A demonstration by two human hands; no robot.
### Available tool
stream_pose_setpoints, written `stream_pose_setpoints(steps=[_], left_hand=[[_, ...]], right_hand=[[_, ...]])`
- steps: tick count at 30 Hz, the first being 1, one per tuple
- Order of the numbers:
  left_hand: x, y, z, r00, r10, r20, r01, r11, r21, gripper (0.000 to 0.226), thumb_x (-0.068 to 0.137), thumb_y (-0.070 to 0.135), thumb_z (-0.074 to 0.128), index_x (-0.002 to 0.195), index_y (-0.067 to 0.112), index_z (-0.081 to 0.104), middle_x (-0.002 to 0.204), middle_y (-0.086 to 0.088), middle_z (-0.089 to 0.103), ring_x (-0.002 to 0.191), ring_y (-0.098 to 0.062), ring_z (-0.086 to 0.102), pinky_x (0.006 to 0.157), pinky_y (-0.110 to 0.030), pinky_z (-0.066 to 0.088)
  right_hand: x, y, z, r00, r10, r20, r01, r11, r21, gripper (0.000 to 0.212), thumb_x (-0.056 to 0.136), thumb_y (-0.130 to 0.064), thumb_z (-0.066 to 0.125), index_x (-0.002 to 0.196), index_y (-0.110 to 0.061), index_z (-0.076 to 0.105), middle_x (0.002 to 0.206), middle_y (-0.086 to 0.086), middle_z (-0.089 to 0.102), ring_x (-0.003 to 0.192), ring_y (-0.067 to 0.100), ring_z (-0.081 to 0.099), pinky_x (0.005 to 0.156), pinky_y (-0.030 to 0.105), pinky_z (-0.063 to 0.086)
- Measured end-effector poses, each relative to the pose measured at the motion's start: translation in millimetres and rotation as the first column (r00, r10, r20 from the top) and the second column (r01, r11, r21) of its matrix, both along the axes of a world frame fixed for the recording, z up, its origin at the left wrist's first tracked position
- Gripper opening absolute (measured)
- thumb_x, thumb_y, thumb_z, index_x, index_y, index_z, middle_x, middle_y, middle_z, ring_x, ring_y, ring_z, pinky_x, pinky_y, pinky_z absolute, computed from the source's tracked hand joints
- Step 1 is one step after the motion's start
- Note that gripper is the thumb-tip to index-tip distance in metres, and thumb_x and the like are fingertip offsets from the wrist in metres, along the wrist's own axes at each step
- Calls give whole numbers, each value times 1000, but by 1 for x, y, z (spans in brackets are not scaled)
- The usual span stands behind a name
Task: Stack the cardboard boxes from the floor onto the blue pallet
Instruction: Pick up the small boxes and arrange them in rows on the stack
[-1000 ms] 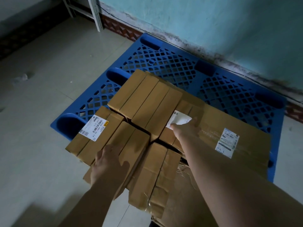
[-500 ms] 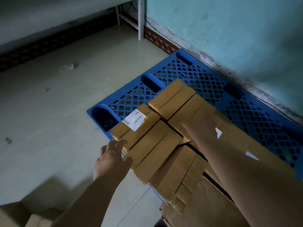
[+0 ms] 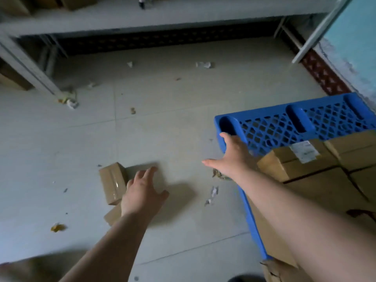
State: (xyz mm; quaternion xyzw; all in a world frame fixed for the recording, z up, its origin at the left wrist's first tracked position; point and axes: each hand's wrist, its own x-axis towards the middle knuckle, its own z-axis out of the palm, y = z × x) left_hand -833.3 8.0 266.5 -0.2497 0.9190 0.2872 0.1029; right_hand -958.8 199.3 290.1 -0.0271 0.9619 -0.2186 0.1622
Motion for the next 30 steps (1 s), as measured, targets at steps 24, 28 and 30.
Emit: stream_pose_setpoints(steps=[24, 28, 30], left_hand=[[134, -222, -216, 946, 318, 63, -316, 948, -33, 69, 76, 37, 66, 137, 31, 33, 139, 1, 43, 122, -23, 42, 93, -38, 44], [99, -218, -263, 944, 330, -14, -330, 944, -21, 71, 76, 38, 65, 138, 29, 32, 138, 0, 43, 121, -24, 43, 92, -35, 42], [88, -212, -286, 944, 329, -24, -330, 944, -18, 71, 75, 40, 65, 138, 30, 31, 138, 1, 43, 121, -23, 43, 91, -35, 42]], right_hand=[[121, -267, -258, 451, 780, 434, -865, 263, 426, 121, 67, -44, 78, 147, -22, -11, 156, 13, -7, 142, 37, -5, 111, 62, -1], [110, -255, -313, 290, 827, 482, -867, 13, 498, 116, 71, -44, 74, 148, -13, -6, 155, 16, -13, 142, 35, -12, 105, 67, -9], [109, -252, -335, 246, 851, 464, -879, -7, 478, 121, 71, -45, 73, 146, -16, -16, 155, 16, -16, 141, 35, -15, 104, 68, -11]])
